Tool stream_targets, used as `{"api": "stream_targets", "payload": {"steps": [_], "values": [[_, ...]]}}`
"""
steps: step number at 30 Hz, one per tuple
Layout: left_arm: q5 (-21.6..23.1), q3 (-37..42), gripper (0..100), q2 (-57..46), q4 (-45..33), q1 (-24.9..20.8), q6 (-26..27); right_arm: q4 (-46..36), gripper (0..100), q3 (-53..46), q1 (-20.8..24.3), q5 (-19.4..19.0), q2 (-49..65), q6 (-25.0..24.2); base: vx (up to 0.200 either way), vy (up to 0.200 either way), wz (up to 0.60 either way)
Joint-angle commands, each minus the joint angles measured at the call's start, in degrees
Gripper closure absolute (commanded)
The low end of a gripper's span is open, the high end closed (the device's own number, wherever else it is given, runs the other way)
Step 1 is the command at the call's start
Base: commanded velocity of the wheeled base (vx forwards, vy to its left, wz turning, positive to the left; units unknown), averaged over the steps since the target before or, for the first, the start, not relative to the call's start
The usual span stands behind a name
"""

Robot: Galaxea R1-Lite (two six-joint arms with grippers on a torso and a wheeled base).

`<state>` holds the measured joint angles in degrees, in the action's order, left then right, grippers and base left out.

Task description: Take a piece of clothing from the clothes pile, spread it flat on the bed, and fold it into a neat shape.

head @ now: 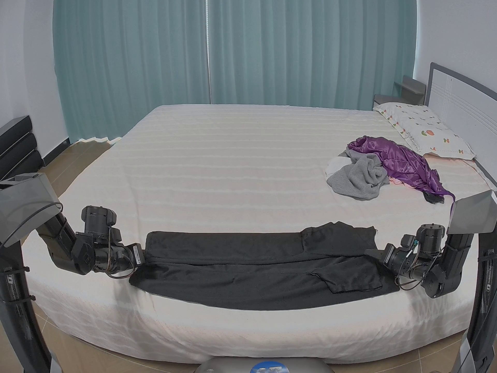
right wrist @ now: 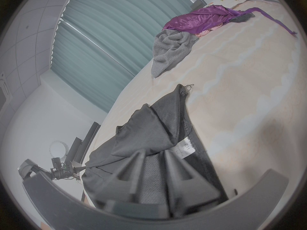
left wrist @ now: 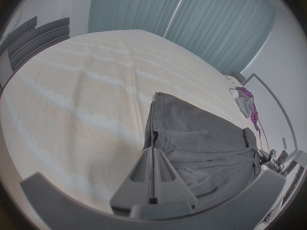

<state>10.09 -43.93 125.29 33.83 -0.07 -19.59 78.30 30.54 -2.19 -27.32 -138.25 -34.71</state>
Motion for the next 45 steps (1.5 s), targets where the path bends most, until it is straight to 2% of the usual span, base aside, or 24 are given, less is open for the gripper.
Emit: {"api": "stream_targets", "payload": {"steps": [1,3,13,25,26,30,31,33,35,37,45], "values": [[-0.07,-0.1,100,0.56,0.1,-0.1,-0.01,0.19,100,-0.13,-1.06,0.16,-0.53,1.57,0.0,0.0,0.0],[-0.07,-0.1,100,0.56,0.1,-0.1,0.08,0.45,100,-0.13,-1.85,0.25,-0.79,2.8,0.0,0.0,0.0],[-0.43,-0.45,100,0.48,0.1,-0.1,-0.1,4.4,100,-0.48,-3.61,0.42,-1.14,1.66,0.0,0.0,0.0],[-0.43,-0.54,100,0.3,0.1,-0.19,-0.27,4.76,100,-1.45,-2.9,0.42,-2.2,1.75,0.0,0.0,0.0],[-0.43,-0.45,100,0.04,0.1,-0.19,-0.54,4.84,0,-1.8,-2.9,0.42,-2.11,1.75,0.0,0.0,0.0],[-0.07,-0.27,100,-0.93,0.01,-0.19,-2.21,4.93,0,-2.32,-2.82,-0.01,-0.79,1.4,0.0,0.0,0.0],[0.19,-0.1,0,-1.54,0.01,-0.19,-2.38,4.93,0,-2.41,-2.82,-0.01,-0.17,1.13,0.0,0.0,0.0],[0.37,0.08,0,-2.34,0.01,-0.19,-2.65,4.84,0,-2.85,-2.9,-0.1,0.88,0.08,0.0,0.0,0.0],[0.37,0.25,0,-3.21,0.01,-0.1,-2.65,5.37,0,-3.2,-2.99,-0.1,2.9,-4.23,0.0,0.0,0.0],[0.37,0.25,0,-4.18,-0.17,0.07,-2.73,6.51,0,-3.2,-3.43,-0.01,3.34,-6.34,0.0,0.0,0.0],[0.45,2.8,0,-7.08,-0.25,-0.28,-2.82,7.31,0,-3.29,-4.57,0.25,2.9,-10.12,0.0,0.0,0.0]]}}
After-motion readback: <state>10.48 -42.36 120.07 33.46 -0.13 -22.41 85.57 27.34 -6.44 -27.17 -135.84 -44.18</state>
